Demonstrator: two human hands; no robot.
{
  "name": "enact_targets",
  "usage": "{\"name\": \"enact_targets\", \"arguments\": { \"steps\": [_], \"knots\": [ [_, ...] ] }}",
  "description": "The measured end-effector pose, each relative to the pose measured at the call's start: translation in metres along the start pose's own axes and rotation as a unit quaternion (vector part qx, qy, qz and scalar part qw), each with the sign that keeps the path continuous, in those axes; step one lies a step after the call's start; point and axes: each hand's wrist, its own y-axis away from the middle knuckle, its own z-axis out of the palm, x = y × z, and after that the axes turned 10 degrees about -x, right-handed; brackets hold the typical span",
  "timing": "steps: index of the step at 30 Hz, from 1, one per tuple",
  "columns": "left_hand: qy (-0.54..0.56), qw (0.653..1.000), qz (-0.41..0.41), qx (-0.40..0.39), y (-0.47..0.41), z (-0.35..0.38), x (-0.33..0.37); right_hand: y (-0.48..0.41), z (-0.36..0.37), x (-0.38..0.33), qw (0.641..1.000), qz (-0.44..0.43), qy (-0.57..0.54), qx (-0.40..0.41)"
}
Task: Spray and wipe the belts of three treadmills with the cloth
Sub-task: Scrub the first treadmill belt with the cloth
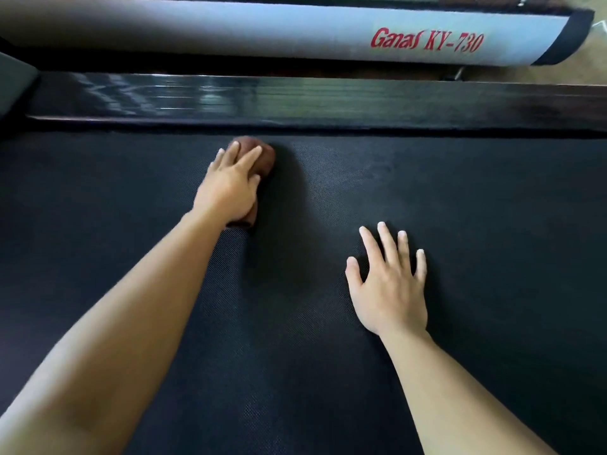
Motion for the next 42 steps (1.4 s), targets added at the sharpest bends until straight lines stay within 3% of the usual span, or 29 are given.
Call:
{"name": "enact_targets", "arguments": {
  "steps": [4,13,18,22,25,27,30,35,38,42],
  "knots": [
    [-0.026,1.0,0.013,-0.004,-0.022,0.005,0.031,0.001,-0.001,0.001,1.0,0.0,-0.006,-0.002],
    [-0.029,0.976,0.212,-0.026,0.078,0.056,0.058,0.0,-0.003,0.0,1.0,0.004,0.0,-0.01],
    [-0.013,0.992,0.121,-0.014,0.131,0.051,0.016,0.0,-0.002,0.0,1.0,0.0,-0.007,-0.005],
    [0.015,0.999,-0.008,0.038,0.104,0.024,-0.027,0.0,-0.001,0.0,1.0,0.0,-0.006,-0.001],
    [0.015,0.997,-0.059,0.047,0.067,0.014,-0.022,0.0,-0.002,0.0,1.0,0.0,-0.01,-0.002],
    [0.009,0.998,-0.053,0.036,0.048,0.018,-0.003,0.0,-0.002,-0.001,1.0,0.001,-0.011,-0.007],
    [-0.021,0.999,0.024,0.03,0.048,0.038,0.038,0.0,-0.003,-0.001,1.0,0.002,-0.013,-0.009],
    [-0.021,0.993,0.119,0.005,0.119,0.071,0.08,0.0,-0.003,0.0,1.0,0.001,-0.01,-0.011],
    [-0.016,0.995,0.096,0.005,0.152,0.073,0.053,0.0,-0.002,0.0,1.0,0.0,-0.008,-0.003],
    [0.02,0.999,-0.006,0.034,0.152,0.048,-0.003,0.0,-0.001,0.0,1.0,0.0,-0.006,0.002]
  ]
}}
